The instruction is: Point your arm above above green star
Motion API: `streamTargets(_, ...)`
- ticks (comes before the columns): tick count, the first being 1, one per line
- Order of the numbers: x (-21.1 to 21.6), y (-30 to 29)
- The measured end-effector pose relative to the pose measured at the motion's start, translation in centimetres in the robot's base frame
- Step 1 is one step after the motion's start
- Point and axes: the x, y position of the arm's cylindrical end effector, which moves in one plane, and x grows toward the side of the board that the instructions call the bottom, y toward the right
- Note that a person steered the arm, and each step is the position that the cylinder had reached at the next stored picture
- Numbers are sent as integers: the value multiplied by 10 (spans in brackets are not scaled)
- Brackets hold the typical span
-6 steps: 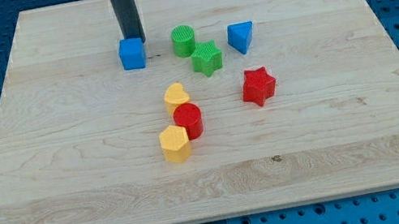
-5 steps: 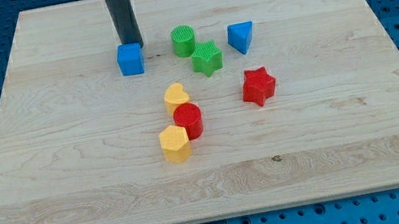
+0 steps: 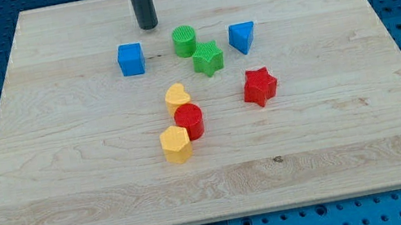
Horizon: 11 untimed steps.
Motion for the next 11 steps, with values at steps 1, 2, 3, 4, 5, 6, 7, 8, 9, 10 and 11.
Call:
streamTargets(1,-1,6)
streamTargets(2,-2,9)
streamTargets(3,-3,9)
streamTargets(4,-4,9)
streamTargets(5,-4,10)
streamTargets(6,-7,20)
streamTargets(7,-9,39)
streamTargets(8,-9,67)
streamTargets(9,-9,88)
streamTargets(10,-3,106)
streamTargets(11,6,111)
